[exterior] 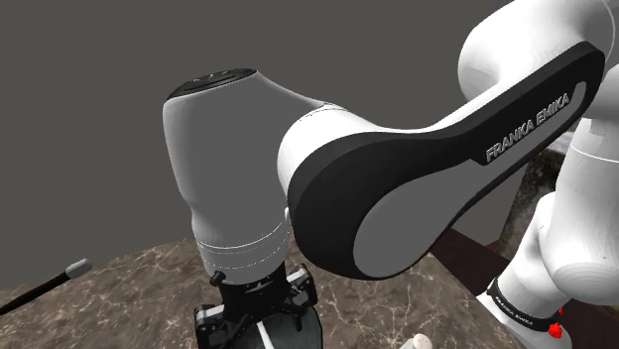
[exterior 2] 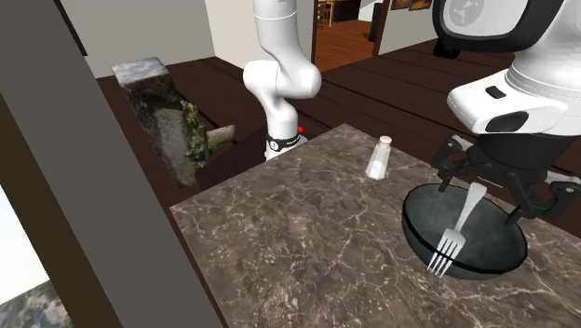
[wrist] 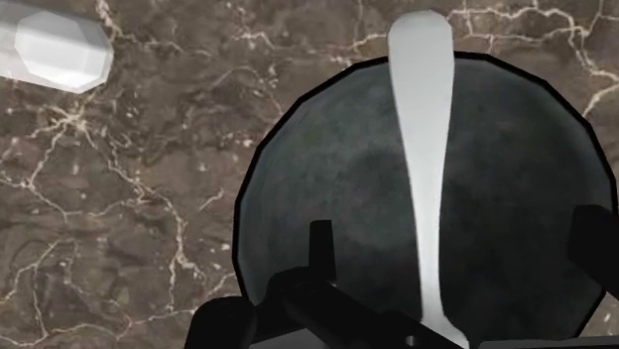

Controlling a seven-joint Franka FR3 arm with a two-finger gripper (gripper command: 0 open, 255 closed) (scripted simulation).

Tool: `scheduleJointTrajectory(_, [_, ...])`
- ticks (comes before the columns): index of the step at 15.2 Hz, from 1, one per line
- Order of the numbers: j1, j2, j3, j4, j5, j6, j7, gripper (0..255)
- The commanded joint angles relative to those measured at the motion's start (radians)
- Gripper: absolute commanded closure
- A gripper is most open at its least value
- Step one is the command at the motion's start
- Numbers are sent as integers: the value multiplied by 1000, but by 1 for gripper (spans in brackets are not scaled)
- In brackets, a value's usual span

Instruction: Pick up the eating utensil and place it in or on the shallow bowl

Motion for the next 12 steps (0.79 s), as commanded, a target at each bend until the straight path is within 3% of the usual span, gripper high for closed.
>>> scheduleJointTrajectory(1, [-3,-6,1,28,5,-32,-3,0])
scheduleJointTrajectory(4, [-6,-13,1,115,10,-125,-7,0])
scheduleJointTrajectory(12, [-6,-13,1,115,10,-125,-7,0])
